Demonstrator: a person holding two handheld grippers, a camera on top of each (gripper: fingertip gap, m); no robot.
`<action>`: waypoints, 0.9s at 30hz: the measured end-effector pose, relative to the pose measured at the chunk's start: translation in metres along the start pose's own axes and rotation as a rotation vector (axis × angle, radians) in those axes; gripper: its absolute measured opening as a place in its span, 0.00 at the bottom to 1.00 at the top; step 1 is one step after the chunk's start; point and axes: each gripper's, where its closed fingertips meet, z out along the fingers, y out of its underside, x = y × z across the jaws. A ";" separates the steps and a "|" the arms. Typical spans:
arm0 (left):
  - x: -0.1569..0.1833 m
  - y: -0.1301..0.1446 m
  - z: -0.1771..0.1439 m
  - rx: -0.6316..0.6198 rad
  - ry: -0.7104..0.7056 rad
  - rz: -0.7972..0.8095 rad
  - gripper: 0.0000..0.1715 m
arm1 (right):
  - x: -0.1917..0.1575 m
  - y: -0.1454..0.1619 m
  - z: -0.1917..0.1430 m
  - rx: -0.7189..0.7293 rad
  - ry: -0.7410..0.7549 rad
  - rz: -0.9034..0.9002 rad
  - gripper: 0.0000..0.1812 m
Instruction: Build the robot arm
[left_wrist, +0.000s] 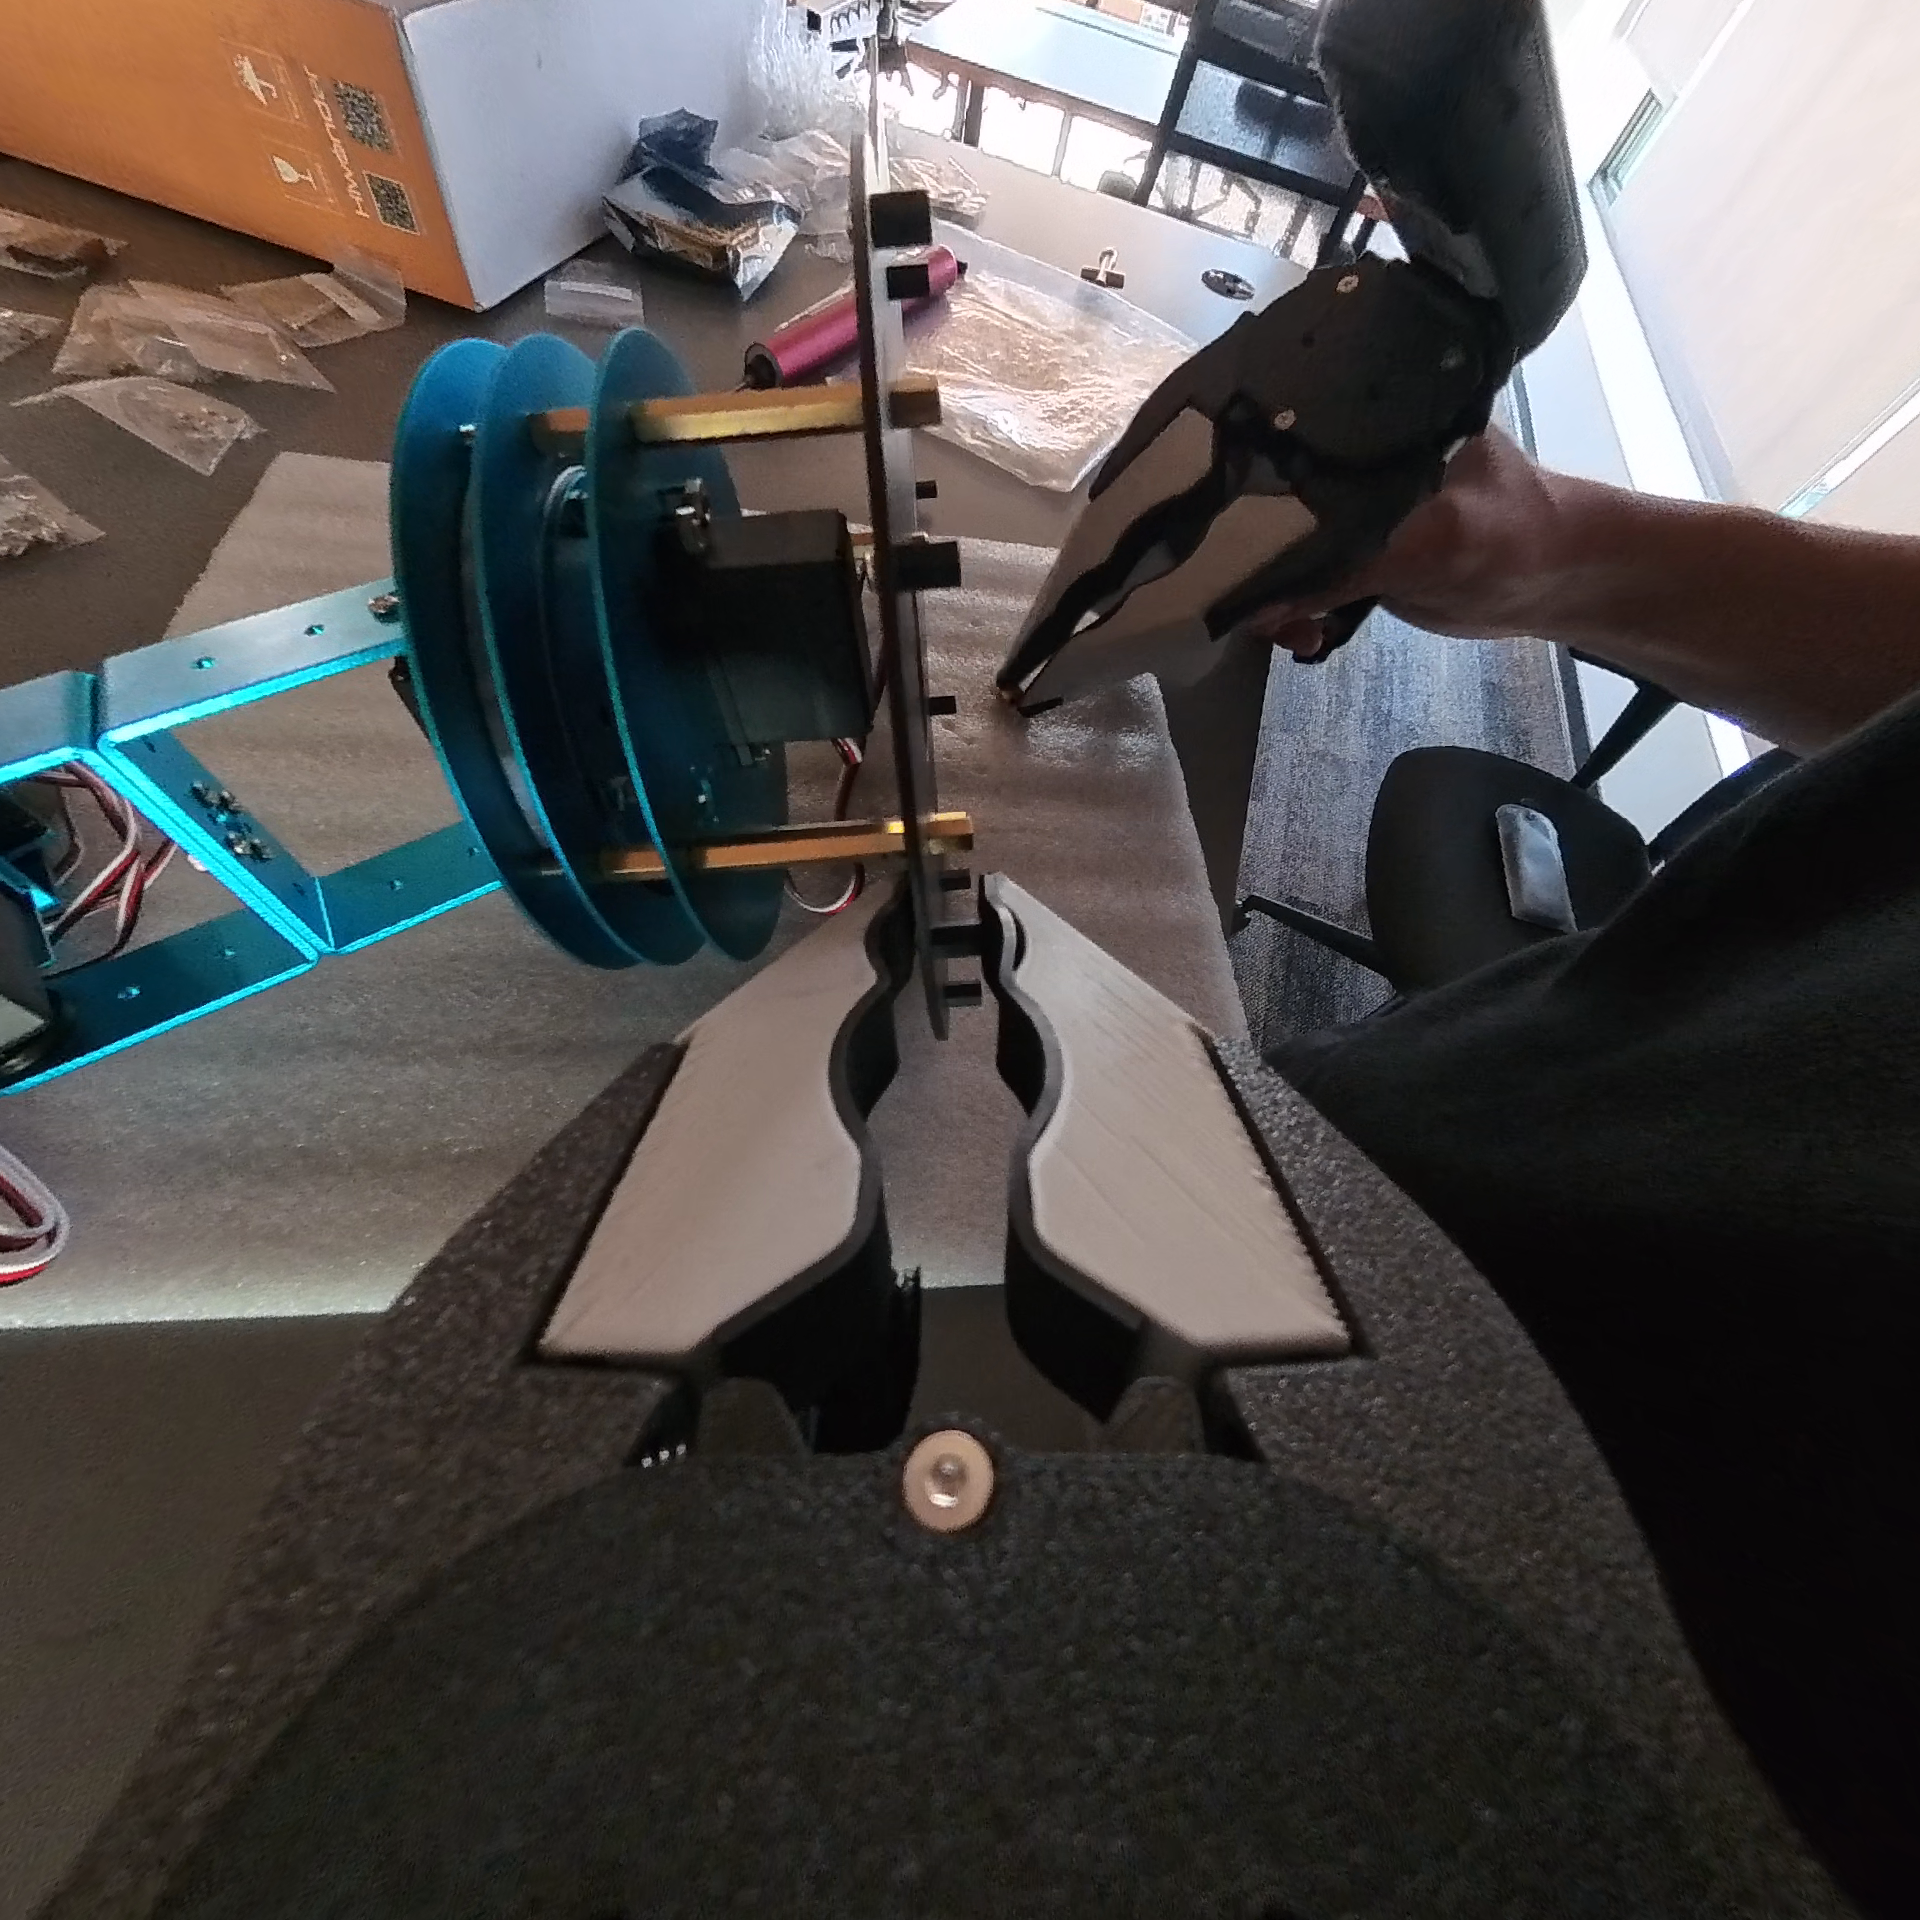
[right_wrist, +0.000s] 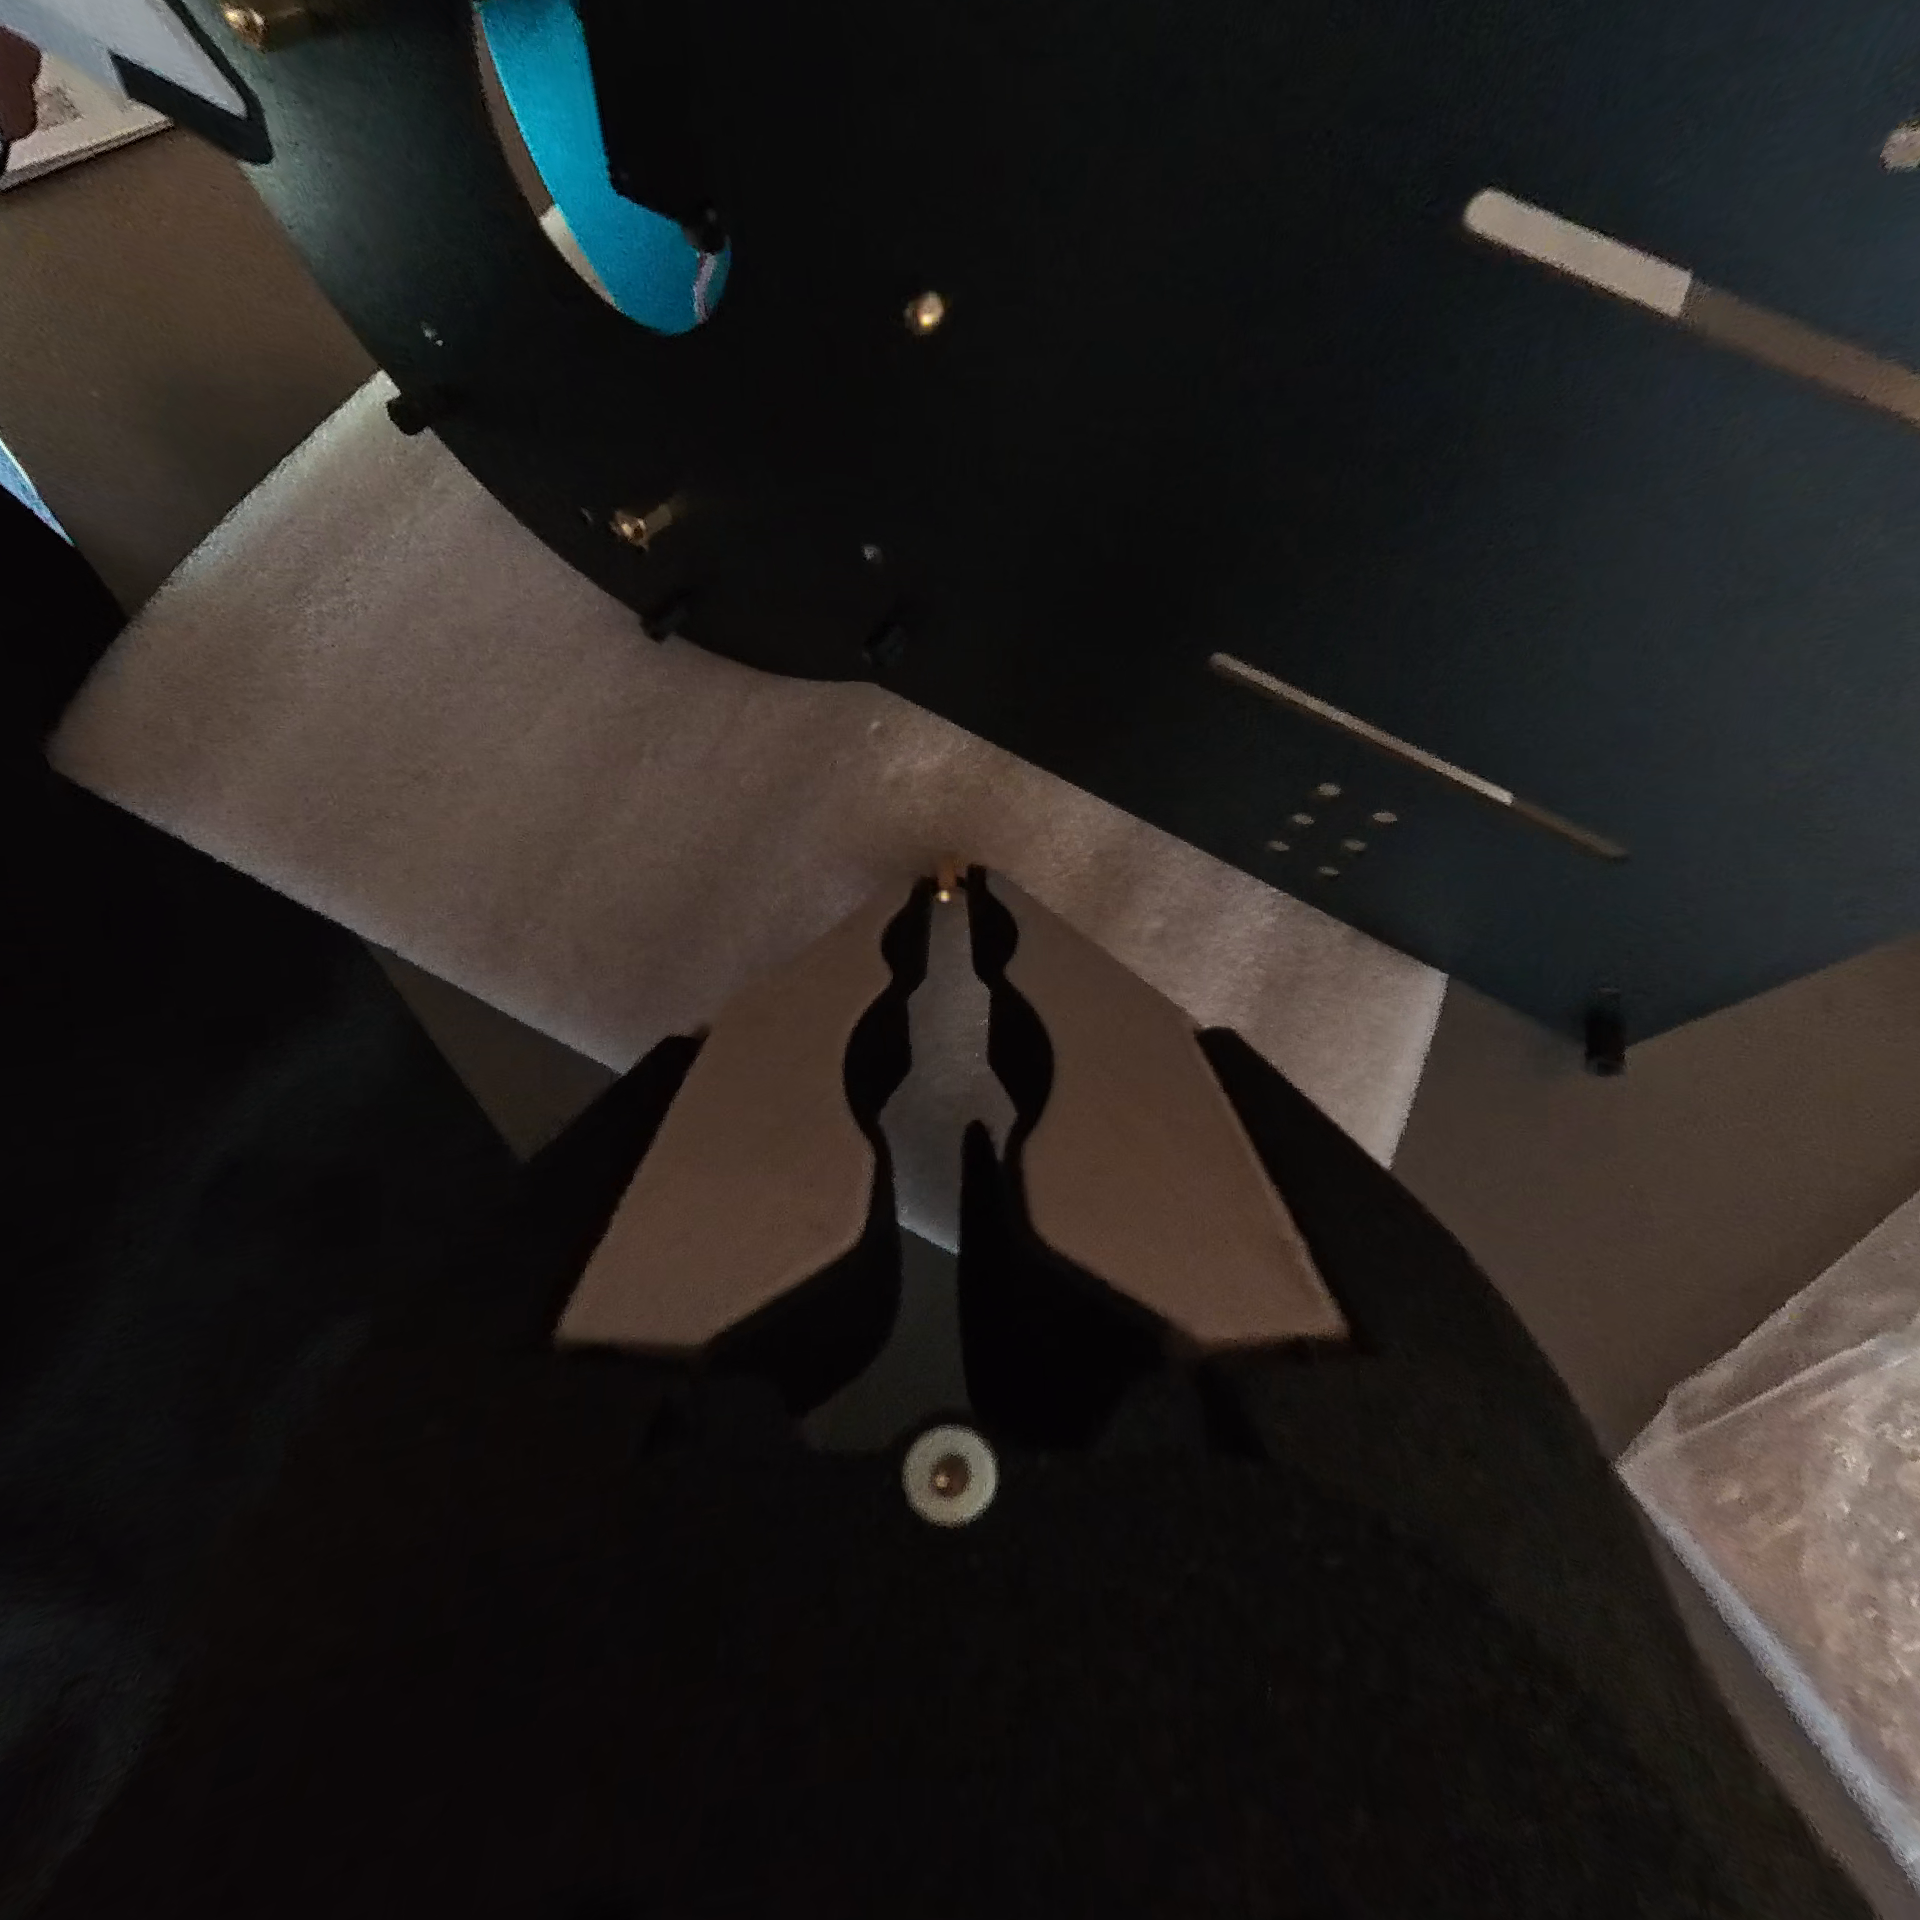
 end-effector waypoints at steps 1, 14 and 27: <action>0.000 0.000 0.000 -0.001 0.001 0.000 0.06 | -0.001 0.000 0.000 0.000 -0.002 -0.010 0.03; 0.000 0.000 0.000 -0.014 0.002 0.016 0.06 | -0.006 -0.057 -0.014 0.101 0.098 0.184 0.03; 0.002 -0.001 0.000 0.025 0.048 0.009 0.06 | 0.001 -0.080 -0.014 -0.114 0.426 0.116 0.03</action>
